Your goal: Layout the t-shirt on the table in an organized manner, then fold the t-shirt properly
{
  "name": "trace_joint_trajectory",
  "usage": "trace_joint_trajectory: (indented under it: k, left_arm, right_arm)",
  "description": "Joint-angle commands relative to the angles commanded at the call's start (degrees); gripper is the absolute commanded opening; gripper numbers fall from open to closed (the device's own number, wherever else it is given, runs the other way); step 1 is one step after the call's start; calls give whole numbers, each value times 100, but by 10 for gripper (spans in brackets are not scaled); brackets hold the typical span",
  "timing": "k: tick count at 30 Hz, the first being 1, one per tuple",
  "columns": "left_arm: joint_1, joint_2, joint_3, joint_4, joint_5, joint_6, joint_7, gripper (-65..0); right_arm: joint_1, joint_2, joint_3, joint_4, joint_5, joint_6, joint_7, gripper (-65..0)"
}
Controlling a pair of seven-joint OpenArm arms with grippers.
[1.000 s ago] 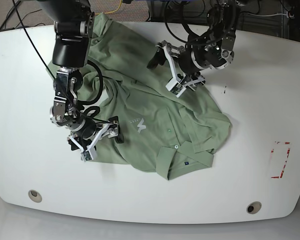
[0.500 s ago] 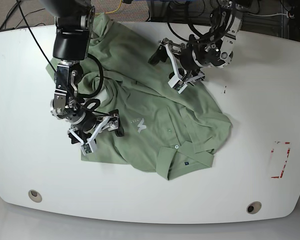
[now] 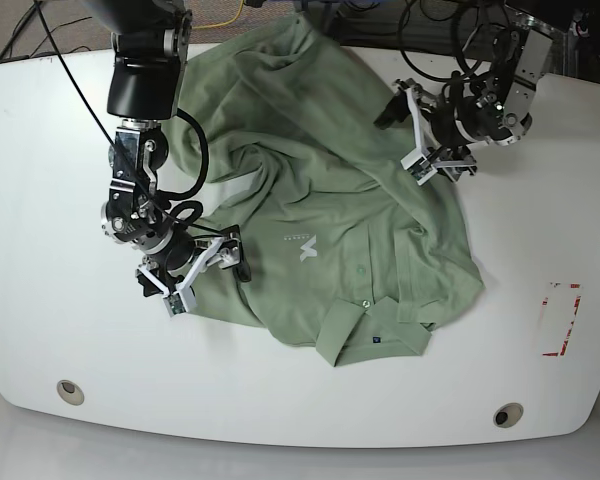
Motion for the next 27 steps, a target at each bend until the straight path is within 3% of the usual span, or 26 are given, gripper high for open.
trace_joint_trajectory:
  k: [5, 8, 13, 24, 27]
  left_arm:
    - [-9, -492, -466, 299, 0, -299, 158, -164]
    - [-167, -624, -905, 308, 18, -712, 615, -164]
    - [-431, -633, -1495, 316, 26, -1459, 862, -165]
    - [-466, -598, -2022, 730, 0, -1508, 862, -165]
    - [-466, -598, -2031, 774, 0, -1508, 862, -165]
  right_arm:
    - [396, -53, 0, -527, -9, 0, 149, 0]
    - [598, -53, -9, -1011, -9, 0, 571, 0]
    - [1116, -53, -9, -1925, -9, 0, 774, 0]
    - [1433, -281, -35, -2866, -9, 44, 1029, 0]
    - [1424, -448, -378, -2989, 0, 44, 1055, 0]
